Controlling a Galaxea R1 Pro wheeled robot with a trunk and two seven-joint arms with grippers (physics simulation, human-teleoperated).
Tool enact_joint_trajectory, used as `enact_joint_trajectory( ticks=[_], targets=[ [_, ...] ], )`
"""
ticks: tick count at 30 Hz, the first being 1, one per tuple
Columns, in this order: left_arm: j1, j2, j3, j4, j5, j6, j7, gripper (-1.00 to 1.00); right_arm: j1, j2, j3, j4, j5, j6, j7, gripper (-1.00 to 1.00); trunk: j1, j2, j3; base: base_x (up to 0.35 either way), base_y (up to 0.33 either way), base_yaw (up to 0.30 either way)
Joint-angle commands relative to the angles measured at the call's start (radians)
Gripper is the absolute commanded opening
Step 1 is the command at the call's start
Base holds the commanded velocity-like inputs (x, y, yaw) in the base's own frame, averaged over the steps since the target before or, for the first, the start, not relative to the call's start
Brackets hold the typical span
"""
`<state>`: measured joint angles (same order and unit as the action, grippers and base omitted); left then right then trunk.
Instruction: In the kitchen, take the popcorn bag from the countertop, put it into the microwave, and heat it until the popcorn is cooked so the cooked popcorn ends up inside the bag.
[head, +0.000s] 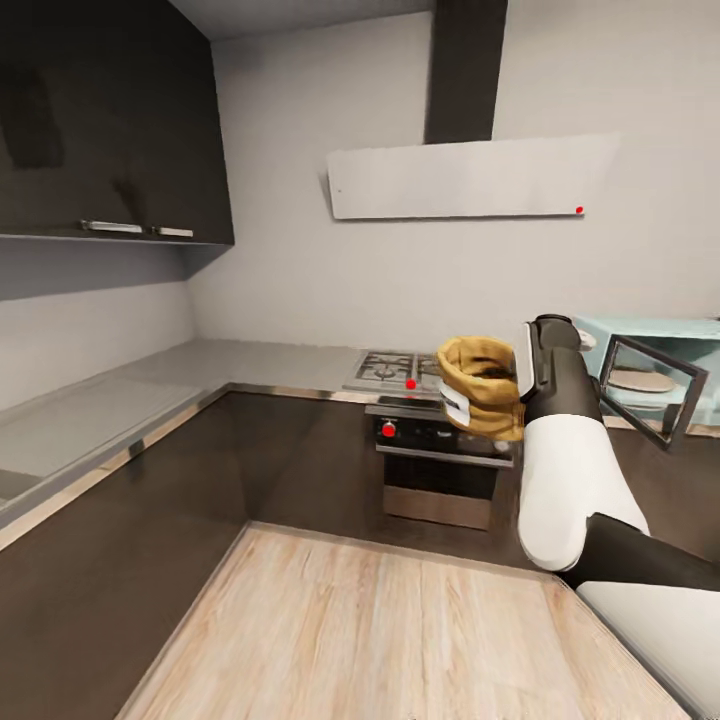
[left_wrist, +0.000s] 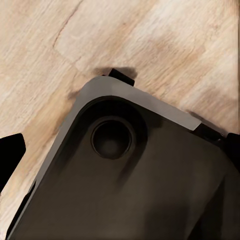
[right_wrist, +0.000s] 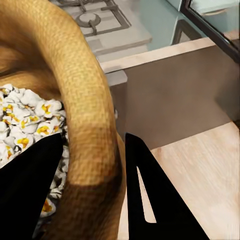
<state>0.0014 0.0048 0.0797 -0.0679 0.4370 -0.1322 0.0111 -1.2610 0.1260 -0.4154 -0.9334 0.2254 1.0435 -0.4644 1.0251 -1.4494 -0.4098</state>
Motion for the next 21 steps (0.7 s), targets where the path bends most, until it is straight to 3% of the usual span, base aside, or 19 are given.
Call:
enact_joint_trajectory(
  ticks=[1, 4, 6, 10, 16, 21],
  targets=[
    [0.000, 0.000, 0.008, -0.001, -0.006, -0.001, 0.001, 1.00, -0.001, -0.010, -0.002, 0.011, 0.007, 0.004, 0.030, -1.00, 0.000, -0.001, -0.001, 0.000, 0.000, -0.292],
    [0.000, 0.000, 0.008, -0.001, -0.006, -0.001, 0.001, 1.00, -0.001, -0.060, 0.005, 0.049, 0.011, 0.004, 0.153, -1.00, 0.000, -0.001, -0.001, 0.000, 0.000, -0.292],
    [0.000, 0.000, 0.008, -0.001, -0.006, -0.001, 0.000, 1.00, -0.001, -0.086, 0.008, 0.060, 0.012, 0.004, 0.195, -1.00, 0.000, -0.001, -0.001, 0.000, 0.000, -0.292],
    [0.000, 0.001, 0.008, -0.001, -0.006, -0.004, 0.000, 1.00, -0.001, -0.094, 0.009, 0.063, 0.012, 0.004, 0.204, -1.00, 0.000, -0.001, -0.001, 0.000, 0.000, -0.292],
    [0.000, 0.001, 0.007, -0.001, -0.006, -0.004, 0.000, 1.00, -0.001, -0.126, 0.010, 0.063, 0.015, 0.004, 0.213, -1.00, 0.000, -0.001, -0.001, 0.000, 0.000, -0.292],
    [0.000, 0.001, 0.008, -0.001, -0.006, -0.005, 0.000, 1.00, -0.001, -0.132, 0.009, 0.063, 0.061, 0.004, 0.212, -1.00, 0.000, -0.001, -0.001, 0.000, 0.000, -0.294]
  ],
)
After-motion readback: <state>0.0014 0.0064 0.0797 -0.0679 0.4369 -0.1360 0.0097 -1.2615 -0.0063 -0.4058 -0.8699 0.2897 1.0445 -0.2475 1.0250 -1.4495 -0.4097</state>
